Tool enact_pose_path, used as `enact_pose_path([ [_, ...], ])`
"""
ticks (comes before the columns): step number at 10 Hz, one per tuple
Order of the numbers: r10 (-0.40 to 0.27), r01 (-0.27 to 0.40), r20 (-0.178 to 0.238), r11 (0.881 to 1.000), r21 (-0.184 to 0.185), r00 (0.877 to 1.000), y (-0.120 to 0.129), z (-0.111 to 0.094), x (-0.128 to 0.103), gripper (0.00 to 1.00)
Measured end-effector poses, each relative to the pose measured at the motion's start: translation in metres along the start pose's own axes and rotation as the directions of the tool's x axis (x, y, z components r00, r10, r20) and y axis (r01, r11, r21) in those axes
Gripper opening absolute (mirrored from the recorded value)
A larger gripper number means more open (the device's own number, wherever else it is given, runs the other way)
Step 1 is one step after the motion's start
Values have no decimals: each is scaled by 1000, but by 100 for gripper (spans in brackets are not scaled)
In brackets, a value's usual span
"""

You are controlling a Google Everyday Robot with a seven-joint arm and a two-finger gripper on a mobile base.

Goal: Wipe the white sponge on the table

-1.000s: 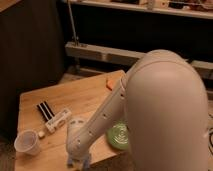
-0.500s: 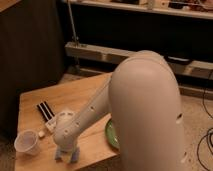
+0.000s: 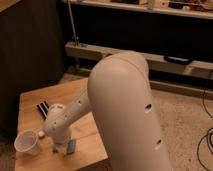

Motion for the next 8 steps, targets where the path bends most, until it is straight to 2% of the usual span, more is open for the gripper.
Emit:
enact_pose_path([
  [3,60,-59,-25,998,23,998,-40,-3,9,42],
  [5,122,-121,-46,992,32,991,-65,-3,24,42],
  [8,210,-208,-57,977,34,976,-77,-3,72,42],
])
